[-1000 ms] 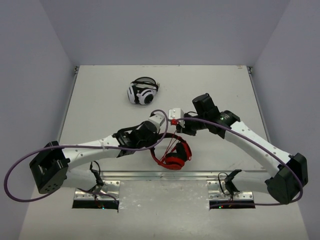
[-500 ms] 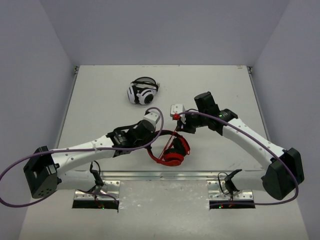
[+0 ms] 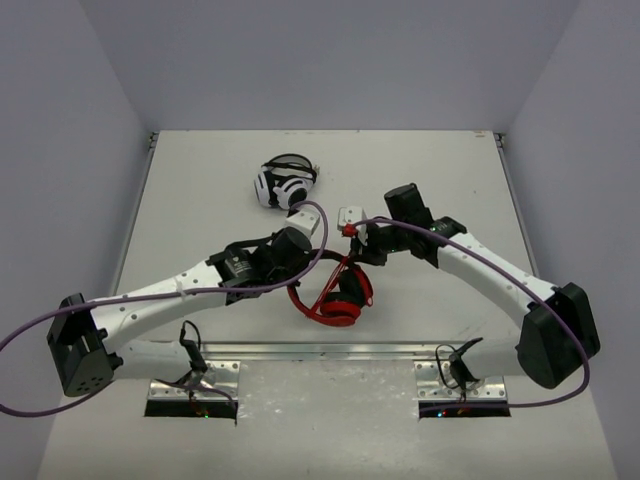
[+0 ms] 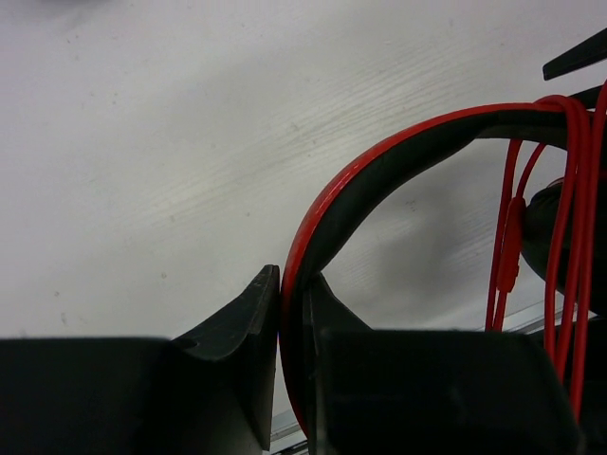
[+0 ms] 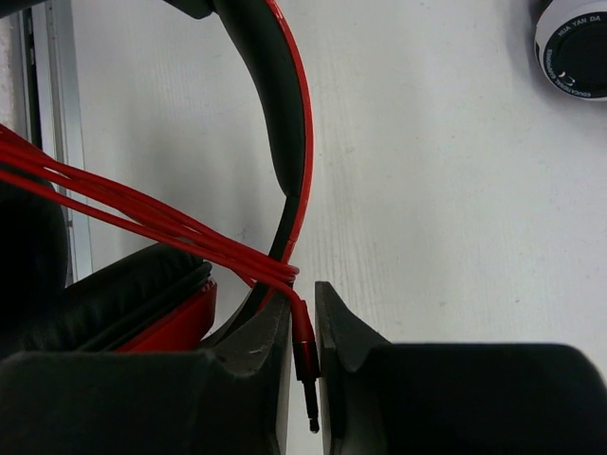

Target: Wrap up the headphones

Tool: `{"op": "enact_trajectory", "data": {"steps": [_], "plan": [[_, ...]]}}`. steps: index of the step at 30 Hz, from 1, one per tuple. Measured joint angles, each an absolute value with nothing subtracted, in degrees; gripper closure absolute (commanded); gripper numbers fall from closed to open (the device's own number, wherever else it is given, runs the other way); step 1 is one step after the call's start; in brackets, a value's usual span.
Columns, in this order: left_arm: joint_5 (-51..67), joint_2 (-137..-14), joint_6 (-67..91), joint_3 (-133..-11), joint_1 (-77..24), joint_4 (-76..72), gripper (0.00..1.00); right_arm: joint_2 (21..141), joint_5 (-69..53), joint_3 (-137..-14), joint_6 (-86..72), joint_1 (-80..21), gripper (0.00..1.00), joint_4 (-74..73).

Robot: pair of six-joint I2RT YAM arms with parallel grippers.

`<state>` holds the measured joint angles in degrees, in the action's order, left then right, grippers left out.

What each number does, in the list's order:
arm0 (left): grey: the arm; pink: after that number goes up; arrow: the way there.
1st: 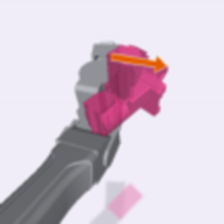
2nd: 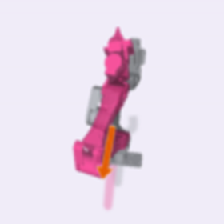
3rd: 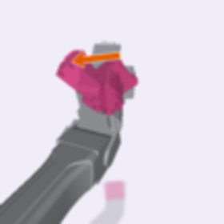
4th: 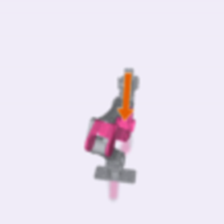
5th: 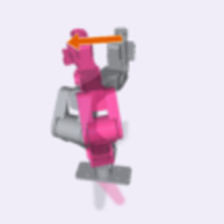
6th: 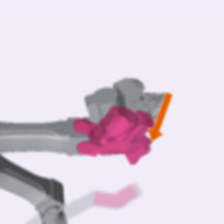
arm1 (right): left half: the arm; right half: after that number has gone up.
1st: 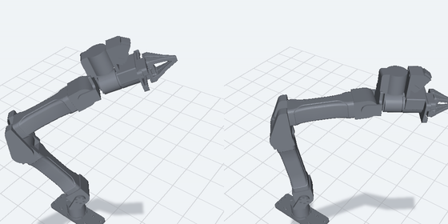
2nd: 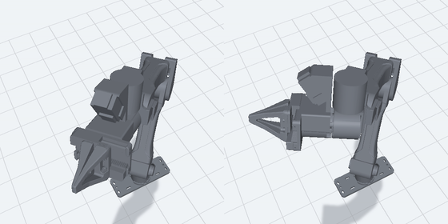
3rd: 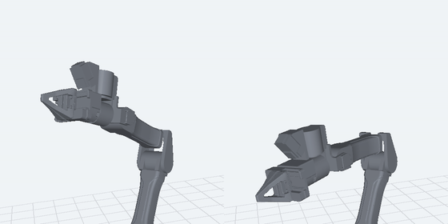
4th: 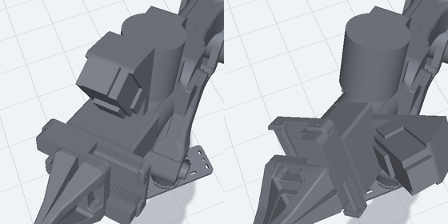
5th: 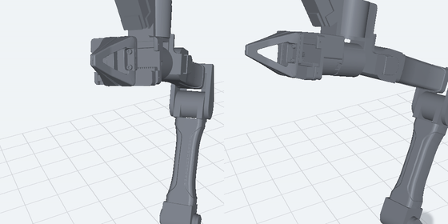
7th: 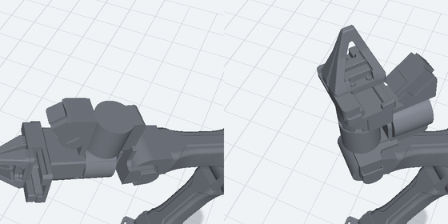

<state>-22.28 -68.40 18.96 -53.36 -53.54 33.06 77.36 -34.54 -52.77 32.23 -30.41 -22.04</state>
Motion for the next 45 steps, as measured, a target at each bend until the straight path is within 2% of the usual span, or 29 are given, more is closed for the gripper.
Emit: {"op": "enact_trajectory", "data": {"steps": [9,12,18,19,20,21,22,36,45], "plan": [[-26.55,-72.47,14.81,-57.17,-53.65,32.25,1.0,79.81,-34.35,-53.93,31.66,-29.17,0.76,-21.47],[-27.46,-74.98,13.04,-59.18,-53.65,32.53,1.0,80.79,-33.41,-54.15,31.75,-28.84,0.7,-21.69],[-27.16,-77.19,11.4,-59.53,-53.15,31.53,1.0,81.43,-31.73,-55.27,32.69,-28.62,0.68,-24.56],[-26.83,-77.3,11.11,-59.53,-52.95,31.35,1.0,81.62,-31.46,-55.68,32.93,-28.62,0.65,-25.12],[-26.2,-77.41,10.87,-59.53,-52.58,31.14,1.0,81.95,-31.14,-56.31,33.19,-28.62,0.58,-25.98],[-25.67,-77.6,10.66,-59.53,-52.14,30.94,1.0,82.35,-30.79,-56.9,33.3,-28.62,0.19,-26.65],[-25.15,-77.8,10.5,-59.53,-51.64,30.85,1.0,82.76,-30.15,-57.45,33.26,-28.62,0.01,-27.03],[-19.59,-81.03,10.11,-59.53,-47.46,31.18,1.0,87.24,-29.3,-59.0,33.36,-25.39,0.01,-26.52],[-18.04,-81.89,12.47,-59.57,-44.07,28.21,1.0,87.29,-26.24,-59.0,21.45,-17.54,0.01,-21.08]]}}
